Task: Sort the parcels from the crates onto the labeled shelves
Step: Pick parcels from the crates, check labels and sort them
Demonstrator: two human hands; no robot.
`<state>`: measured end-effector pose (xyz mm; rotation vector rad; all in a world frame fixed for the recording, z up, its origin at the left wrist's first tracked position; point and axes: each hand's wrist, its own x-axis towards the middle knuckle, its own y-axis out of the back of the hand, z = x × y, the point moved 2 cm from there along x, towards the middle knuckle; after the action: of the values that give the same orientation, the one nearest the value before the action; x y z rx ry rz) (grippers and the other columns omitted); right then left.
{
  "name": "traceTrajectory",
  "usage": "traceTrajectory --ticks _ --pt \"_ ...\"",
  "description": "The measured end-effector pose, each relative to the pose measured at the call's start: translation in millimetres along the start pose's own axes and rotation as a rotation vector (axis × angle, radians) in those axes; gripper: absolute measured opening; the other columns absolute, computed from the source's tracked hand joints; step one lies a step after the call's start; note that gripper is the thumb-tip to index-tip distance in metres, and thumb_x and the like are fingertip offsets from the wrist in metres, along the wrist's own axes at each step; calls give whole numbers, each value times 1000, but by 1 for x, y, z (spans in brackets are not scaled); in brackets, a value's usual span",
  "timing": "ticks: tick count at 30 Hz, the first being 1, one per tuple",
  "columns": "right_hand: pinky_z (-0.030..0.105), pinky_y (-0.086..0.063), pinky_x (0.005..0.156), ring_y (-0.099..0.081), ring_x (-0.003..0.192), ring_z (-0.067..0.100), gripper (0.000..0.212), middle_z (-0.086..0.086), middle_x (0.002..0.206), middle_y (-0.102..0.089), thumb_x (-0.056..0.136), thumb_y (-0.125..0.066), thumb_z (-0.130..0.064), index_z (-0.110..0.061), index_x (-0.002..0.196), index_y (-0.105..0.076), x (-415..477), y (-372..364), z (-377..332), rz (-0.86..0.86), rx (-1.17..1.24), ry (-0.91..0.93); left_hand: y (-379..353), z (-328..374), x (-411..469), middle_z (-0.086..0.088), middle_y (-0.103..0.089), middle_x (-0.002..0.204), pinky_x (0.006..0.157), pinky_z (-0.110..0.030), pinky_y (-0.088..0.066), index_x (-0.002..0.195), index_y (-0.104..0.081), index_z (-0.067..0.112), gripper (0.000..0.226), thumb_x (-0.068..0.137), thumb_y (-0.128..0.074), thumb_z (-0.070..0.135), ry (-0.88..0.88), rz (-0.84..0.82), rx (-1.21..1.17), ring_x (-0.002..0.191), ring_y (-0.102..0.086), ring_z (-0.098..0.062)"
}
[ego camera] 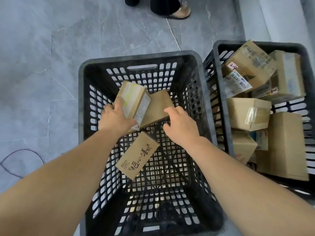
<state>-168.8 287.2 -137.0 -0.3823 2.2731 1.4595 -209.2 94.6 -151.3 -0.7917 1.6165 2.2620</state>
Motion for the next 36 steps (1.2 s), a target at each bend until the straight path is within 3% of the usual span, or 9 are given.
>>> traceTrajectory --ticks 4,8,12,18,20,25,28,31,36 --pt "40 -46 91 -45 122 21 48 2 136 -42 94 -52 -24 -23 140 -38 -14 23 -8 10 19 -18 19 3 -26 -11 -32 141 93 -42 -41 151 -11 31 89 81 -67 30 -2 -62 -273 124 -39 -27" --pt "39 -47 90 -49 118 20 52 2 138 -42 95 -52 -29 -25 144 -35 -37 52 -21 27 58 0 41 4 -57 -1 -48 135 97 -47 -48 150 -15 32 84 83 -65 26 -50 -132 -613 116 -55 -22" --pt "40 -46 97 -50 123 20 58 1 144 -40 95 -53 -36 -26 148 -30 -65 81 -34 -2 101 56 70 5 -89 2 -59 125 86 -32 -51 149 -22 30 71 90 -60 22 -93 -166 -816 103 -62 -13" --pt "37 -36 108 -43 132 18 58 -2 148 -43 97 -51 -37 -30 150 -28 -102 118 -59 -34 415 63 112 6 -127 5 -65 114 97 -44 -50 146 -31 32 64 90 -56 18 -178 -241 -933 104 -63 -14" --pt "43 -34 112 -44 131 15 63 -6 144 -49 93 -55 -40 -37 149 -27 -112 128 -69 -43 549 40 128 9 -136 11 -66 109 97 -45 -49 146 -33 29 65 87 -58 17 -212 -241 -977 105 -61 -14" --pt "46 -35 111 -52 122 12 70 -8 129 -61 85 -60 -32 -39 147 -27 -131 151 -90 -38 772 34 168 11 -155 2 -65 120 92 -41 -53 139 -41 30 90 52 -62 42 -304 -256 -1034 109 -63 -20" --pt "49 -38 109 -55 120 15 77 -8 130 -61 76 -64 -37 -41 145 -30 -139 160 -101 9 861 50 182 12 -163 -4 -65 121 85 -33 -52 131 -46 24 75 58 -62 37 -339 -253 -1049 107 -64 -21" --pt "49 -41 106 -55 121 16 85 -8 133 -58 66 -68 -45 -41 143 -33 -144 163 -108 48 946 53 187 14 -168 -8 -64 121 97 -33 -48 128 -47 15 52 80 -64 26 -345 -226 -1132 111 -61 -18" --pt "48 -45 104 -58 116 15 80 -6 132 -59 75 -69 -42 -35 144 -30 -151 164 -119 62 945 52 196 18 -178 -4 -63 121 101 -35 -46 132 -44 27 72 68 -76 35 -408 -234 -1103 111 -61 -17"
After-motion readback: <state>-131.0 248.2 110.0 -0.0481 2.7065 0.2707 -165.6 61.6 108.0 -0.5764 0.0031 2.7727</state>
